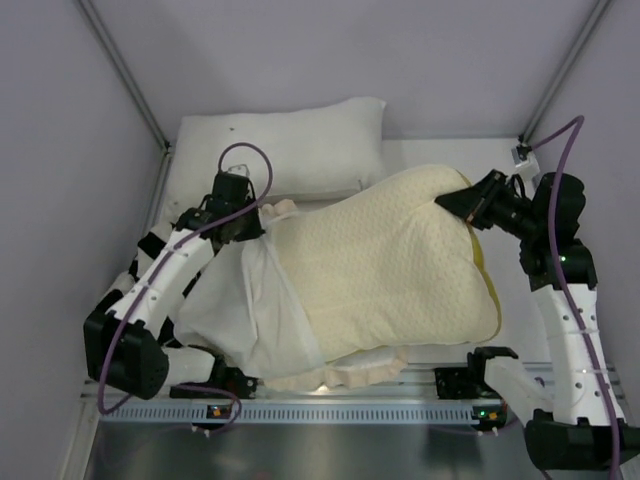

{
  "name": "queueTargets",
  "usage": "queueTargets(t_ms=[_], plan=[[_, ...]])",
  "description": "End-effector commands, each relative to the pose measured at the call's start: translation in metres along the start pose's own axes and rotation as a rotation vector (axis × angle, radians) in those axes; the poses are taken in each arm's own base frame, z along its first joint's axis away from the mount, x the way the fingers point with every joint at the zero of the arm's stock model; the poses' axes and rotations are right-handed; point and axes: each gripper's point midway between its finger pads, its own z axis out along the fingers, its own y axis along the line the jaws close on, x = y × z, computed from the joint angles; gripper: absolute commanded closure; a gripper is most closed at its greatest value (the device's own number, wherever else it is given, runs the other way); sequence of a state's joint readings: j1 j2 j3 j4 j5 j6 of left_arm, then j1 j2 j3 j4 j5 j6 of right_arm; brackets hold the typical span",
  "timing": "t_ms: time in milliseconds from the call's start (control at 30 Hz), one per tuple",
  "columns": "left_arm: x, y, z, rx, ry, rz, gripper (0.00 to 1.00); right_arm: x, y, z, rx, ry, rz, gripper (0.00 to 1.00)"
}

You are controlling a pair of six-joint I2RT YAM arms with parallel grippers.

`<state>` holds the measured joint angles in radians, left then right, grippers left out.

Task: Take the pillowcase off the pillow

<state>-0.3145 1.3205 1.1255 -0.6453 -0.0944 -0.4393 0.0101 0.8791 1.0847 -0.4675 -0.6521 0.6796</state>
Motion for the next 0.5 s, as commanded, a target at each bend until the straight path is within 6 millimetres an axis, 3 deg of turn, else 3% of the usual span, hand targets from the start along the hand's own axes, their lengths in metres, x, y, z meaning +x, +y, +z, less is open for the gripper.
queueTargets(t_ms=[0,100,233,267,433,467], plan=[[0.010,0.012,-0.016,-0.011,-0.019,0.002,1.00,-0.073,-0.004,-0.011,0.086,-0.240,-0.056,1.00],[0.012,0.006,-0.030,0.046,-0.038,-0.013,1.00,-0.097,-0.037,-0.011,0.183,-0.298,-0.001,1.00],[0.020,0.006,-0.039,0.069,-0.041,-0.015,1.00,-0.109,-0.081,-0.004,0.289,-0.305,0.058,1.00],[0.022,0.007,-0.040,0.070,-0.039,-0.015,1.00,-0.106,-0.096,0.002,0.314,-0.287,0.079,1.00],[0.031,0.001,-0.044,0.123,-0.022,-0.024,1.00,-0.079,-0.116,0.022,0.302,-0.232,0.093,1.00],[0.035,-0.003,-0.045,0.149,-0.008,-0.025,1.00,-0.071,-0.125,0.025,0.328,-0.219,0.092,0.89]])
